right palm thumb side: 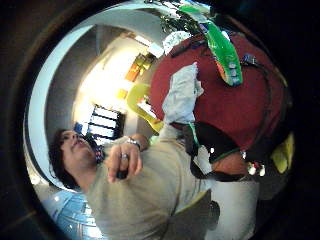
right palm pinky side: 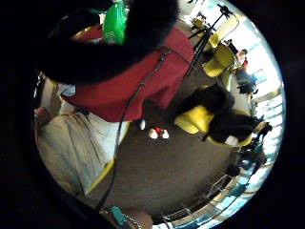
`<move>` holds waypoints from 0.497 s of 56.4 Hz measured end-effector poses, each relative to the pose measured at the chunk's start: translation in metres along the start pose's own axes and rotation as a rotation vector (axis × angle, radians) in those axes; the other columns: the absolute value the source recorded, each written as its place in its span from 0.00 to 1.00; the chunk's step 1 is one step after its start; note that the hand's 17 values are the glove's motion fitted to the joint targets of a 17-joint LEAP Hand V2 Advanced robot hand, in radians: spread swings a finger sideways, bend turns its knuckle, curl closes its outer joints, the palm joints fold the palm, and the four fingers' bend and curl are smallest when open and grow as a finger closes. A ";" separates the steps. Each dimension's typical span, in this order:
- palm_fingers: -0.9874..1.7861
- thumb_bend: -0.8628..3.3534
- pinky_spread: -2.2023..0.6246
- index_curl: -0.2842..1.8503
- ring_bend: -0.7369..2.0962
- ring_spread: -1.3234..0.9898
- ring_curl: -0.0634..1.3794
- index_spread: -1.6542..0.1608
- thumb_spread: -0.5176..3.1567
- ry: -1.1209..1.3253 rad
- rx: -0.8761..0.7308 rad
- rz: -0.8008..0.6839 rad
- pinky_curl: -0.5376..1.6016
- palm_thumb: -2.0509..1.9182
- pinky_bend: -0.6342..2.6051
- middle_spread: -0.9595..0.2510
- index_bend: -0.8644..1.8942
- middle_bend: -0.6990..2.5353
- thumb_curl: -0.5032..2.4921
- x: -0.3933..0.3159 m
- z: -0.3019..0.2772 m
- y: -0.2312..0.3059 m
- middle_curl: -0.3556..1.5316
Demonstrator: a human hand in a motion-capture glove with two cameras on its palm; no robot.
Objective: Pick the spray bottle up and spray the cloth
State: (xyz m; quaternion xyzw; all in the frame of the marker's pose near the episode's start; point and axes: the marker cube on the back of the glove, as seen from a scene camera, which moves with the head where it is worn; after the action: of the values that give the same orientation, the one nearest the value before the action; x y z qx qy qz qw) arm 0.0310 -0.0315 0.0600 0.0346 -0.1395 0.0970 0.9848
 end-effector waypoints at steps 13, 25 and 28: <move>0.50 0.21 0.85 0.25 0.37 0.55 0.24 0.71 0.42 -0.340 0.106 0.104 0.40 0.70 0.29 0.82 0.36 0.27 0.29 0.011 0.039 -0.033 0.35; 0.52 0.20 0.85 0.24 0.39 0.56 0.25 0.72 0.42 -0.473 0.280 0.181 0.42 0.72 0.32 0.83 0.35 0.27 0.30 0.023 0.051 -0.081 0.35; 0.54 0.20 0.84 0.23 0.40 0.56 0.26 0.72 0.42 -0.500 0.336 0.197 0.42 0.72 0.34 0.83 0.35 0.27 0.30 0.025 0.054 -0.096 0.35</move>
State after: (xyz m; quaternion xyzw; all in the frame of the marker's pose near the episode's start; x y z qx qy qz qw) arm 0.0595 -0.1265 0.1149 0.2062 -0.3617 0.2021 0.8865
